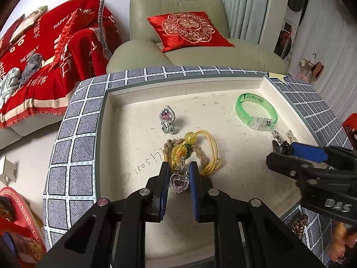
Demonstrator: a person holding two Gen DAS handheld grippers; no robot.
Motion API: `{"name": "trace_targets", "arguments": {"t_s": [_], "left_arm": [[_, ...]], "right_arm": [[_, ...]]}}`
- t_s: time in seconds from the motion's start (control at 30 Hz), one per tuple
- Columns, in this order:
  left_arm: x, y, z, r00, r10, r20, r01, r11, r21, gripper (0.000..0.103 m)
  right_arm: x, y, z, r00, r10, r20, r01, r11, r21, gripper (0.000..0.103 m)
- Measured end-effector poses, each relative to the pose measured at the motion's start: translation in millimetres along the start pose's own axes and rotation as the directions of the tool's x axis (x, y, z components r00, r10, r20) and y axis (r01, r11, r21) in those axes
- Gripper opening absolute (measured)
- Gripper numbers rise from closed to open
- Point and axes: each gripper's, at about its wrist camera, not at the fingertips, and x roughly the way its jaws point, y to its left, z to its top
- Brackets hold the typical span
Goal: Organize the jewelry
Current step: 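Carry the claw clip and heart pendant into the tray while both tools open to release, then withdraw both tools from the tray toward the coil hair tie and bead bracelet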
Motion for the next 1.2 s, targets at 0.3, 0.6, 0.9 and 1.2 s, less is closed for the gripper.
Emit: {"name": "trace_targets", "arguments": {"t_s": [0.3, 0.6, 0.9, 1.2], "left_arm": [[-2, -2, -3, 0.999, 0.027, 0.017, -0.028, 0.999, 0.019, 0.034], [-11, -3, 3, 0.997, 0.054, 0.052, -0.054, 0.998, 0.009, 0.034], [-19, -6, 5, 0.995, 0.058, 0.086, -0.058, 0.998, 0.000, 0.102], [-34, -7, 10, 0.988, 0.066, 0.143, -0.068, 0.998, 0.010, 0.103]], "right_arm": [[-30, -12, -9, 0.998, 0.043, 0.047, -0.046, 0.996, 0.077, 0.070], [-47, -23, -16, 0.997, 0.046, 0.069, -0.055, 0.991, 0.126, 0.071], [-57, -25, -18, 0.995, 0.015, 0.094, -0.026, 0.993, 0.116, 0.071], [-58, -28, -16, 0.995, 0.005, 0.101, -0.018, 0.993, 0.118, 0.071]]}}
